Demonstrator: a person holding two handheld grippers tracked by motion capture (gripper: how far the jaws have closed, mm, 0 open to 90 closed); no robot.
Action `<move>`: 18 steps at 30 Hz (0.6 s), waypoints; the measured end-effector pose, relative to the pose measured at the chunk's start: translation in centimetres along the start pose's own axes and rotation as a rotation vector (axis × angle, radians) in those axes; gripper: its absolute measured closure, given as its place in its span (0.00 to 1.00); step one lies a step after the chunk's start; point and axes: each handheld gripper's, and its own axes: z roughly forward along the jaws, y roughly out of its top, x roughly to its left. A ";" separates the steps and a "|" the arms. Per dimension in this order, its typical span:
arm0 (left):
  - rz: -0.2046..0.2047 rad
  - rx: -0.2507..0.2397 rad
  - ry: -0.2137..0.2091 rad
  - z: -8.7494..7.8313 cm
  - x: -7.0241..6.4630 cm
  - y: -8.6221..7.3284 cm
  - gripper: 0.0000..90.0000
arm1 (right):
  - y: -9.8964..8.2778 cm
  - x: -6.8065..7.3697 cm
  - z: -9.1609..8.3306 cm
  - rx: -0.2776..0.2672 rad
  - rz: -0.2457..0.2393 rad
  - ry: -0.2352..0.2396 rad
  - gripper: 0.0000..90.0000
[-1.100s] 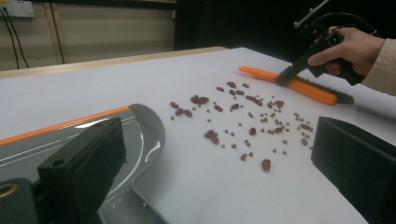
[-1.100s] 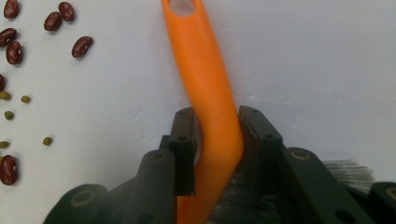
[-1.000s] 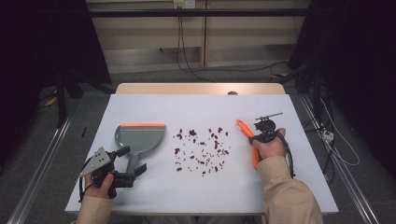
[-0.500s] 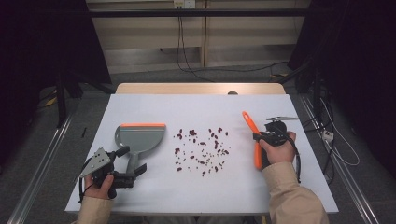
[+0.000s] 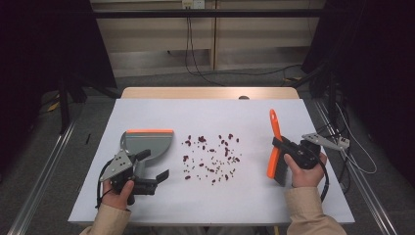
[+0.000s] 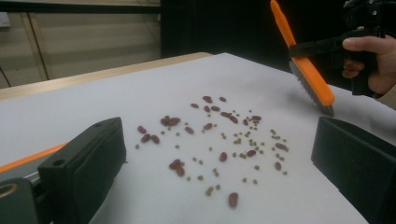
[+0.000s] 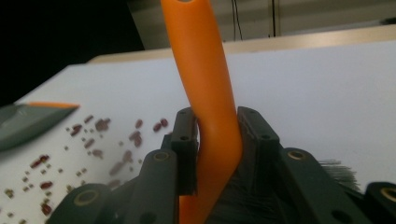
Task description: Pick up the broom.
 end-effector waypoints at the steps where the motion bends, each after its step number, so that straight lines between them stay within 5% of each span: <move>1: 0.001 -0.002 -0.014 0.4 -0.3 0.2 0.03 | 0.1 0.1 -0.1 -0.010 0.013 0.013 0.78; 10: -0.003 0.008 -0.088 3.3 -2.1 0.8 0.04 | 0.0 0.8 -0.4 -0.073 0.018 0.083 0.78; 18: -0.004 0.017 -0.090 4.1 -2.4 0.8 0.04 | 0.2 0.5 -1.1 -0.132 0.048 0.114 0.79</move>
